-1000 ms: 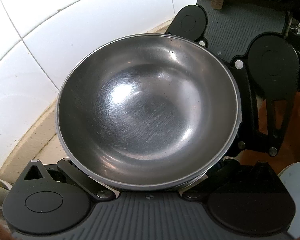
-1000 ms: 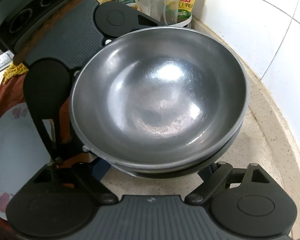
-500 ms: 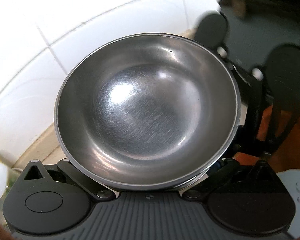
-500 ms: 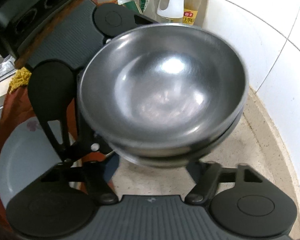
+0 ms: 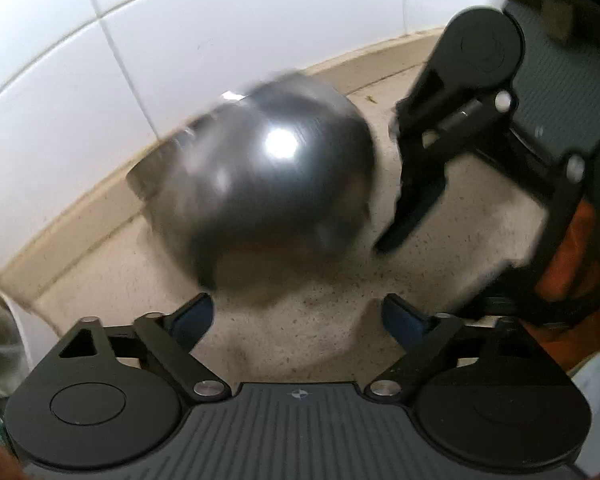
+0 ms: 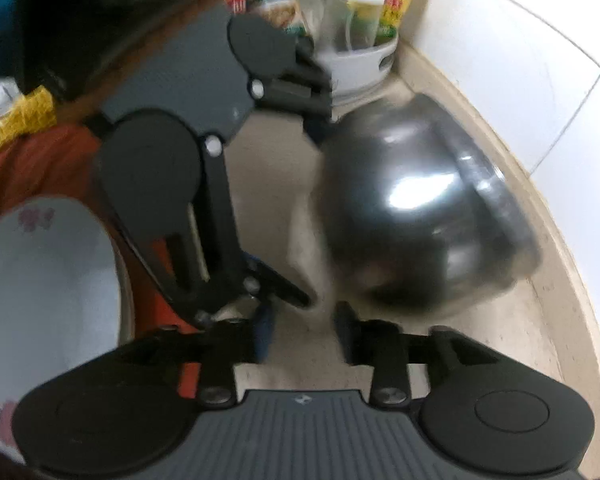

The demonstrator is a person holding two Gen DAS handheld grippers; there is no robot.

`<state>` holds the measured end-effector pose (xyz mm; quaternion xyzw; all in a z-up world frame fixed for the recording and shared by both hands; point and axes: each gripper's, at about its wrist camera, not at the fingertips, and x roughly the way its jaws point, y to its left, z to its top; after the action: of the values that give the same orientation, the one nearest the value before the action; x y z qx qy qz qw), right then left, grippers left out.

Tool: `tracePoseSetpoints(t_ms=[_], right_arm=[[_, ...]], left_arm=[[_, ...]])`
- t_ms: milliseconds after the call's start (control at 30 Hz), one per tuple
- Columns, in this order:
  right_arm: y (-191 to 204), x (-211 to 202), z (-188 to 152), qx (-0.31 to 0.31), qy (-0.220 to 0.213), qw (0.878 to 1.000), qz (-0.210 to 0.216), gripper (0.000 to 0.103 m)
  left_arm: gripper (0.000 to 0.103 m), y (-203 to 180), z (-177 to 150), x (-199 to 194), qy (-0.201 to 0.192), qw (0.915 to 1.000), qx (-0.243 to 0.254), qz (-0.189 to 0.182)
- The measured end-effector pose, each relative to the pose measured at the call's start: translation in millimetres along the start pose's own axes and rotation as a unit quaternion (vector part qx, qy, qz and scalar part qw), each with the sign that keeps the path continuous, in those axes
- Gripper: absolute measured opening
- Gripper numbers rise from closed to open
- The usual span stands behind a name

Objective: Organize plates and bowls

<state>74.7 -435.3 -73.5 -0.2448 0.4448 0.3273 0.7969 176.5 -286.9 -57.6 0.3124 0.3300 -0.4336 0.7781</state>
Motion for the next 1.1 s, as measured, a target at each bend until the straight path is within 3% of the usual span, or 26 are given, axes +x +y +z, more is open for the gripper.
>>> tracePoseSetpoints(t_ms=[33, 67, 133, 200, 333, 400, 433, 500, 667, 800, 867, 900, 967, 1033, 1100], right_arm=[[0.1, -5.3, -7.4, -0.004, 0.013, 1.0, 0.011, 0.07], [-1.9, -11.1, -17.1, -0.003, 0.026, 0.999, 0.023, 0.073], [-20.9, -22.9, -35.6, 0.04, 0.029, 0.999, 0.014, 0.074], [-51.3, -36.9, -50.8, 0.125, 0.016, 0.992, -0.001, 0.074], [-113.8, -59.7, -67.6, 0.28, -0.038, 0.959, -0.008, 0.076], [-127.8, -68.0, -73.4, 0.326, -0.061, 0.943, 0.027, 0.076], [-132.9, -71.5, -76.0, 0.325, -0.072, 0.942, 0.048, 0.076], [-124.6, -77.3, -71.2, 0.284, -0.091, 0.953, 0.055, 0.078], [-122.3, -86.4, -81.2, 0.276, -0.08, 0.954, 0.086, 0.08], [-147.6, -88.6, -85.0, 0.319, -0.132, 0.93, 0.124, 0.081], [-158.3, -83.1, -86.1, 0.346, -0.146, 0.915, 0.146, 0.081], [-162.5, -82.0, -87.0, 0.356, -0.157, 0.908, 0.155, 0.081], [-166.7, -83.6, -86.2, 0.381, -0.177, 0.897, 0.135, 0.081], [-176.2, -78.1, -78.5, 0.411, -0.21, 0.878, 0.125, 0.082], [-184.2, -61.6, -65.4, 0.44, -0.209, 0.866, 0.113, 0.082]], left_arm=[[0.099, -1.8, -3.1, -3.1, 0.002, 1.0, -0.006, -0.002], [0.099, -2.9, -8.7, -8.6, 0.006, 0.9998, -0.017, -0.009], [0.099, 3.6, -14.4, -10.7, 0.012, 0.9992, -0.034, -0.014], [0.1, 6.8, -17.1, -12.9, 0.013, 0.9983, -0.057, -0.005], [0.1, 26.6, -5.3, -8.2, -0.005, 0.9884, -0.142, -0.055], [0.101, 34.5, -1.0, -13.8, -0.017, 0.9806, -0.174, -0.088], [0.101, 39.0, -0.9, -17.1, -0.024, 0.9768, -0.185, -0.105], [0.103, 45.4, 6.1, -19.0, -0.033, 0.9715, -0.2, -0.122], [0.102, 53.9, 1.8, -14.1, -0.034, 0.9624, -0.232, -0.137], [0.102, 66.5, -8.7, -37.6, -0.086, 0.9409, -0.299, -0.134], [0.102, 71.1, -4.0, -34.7, -0.11, 0.929, -0.32, -0.15], [0.102, 70.0, -2.8, -35.0, -0.116, 0.928, -0.325, -0.142], [0.102, 69.2, 1.3, -36.2, -0.125, 0.9278, -0.343, -0.079], [0.103, 78.3, -0.4, -29.5, -0.147, 0.9119, -0.381, -0.043], [0.102, 92.9, 1.3, -10.5, -0.122, 0.894, -0.428, -0.054]])
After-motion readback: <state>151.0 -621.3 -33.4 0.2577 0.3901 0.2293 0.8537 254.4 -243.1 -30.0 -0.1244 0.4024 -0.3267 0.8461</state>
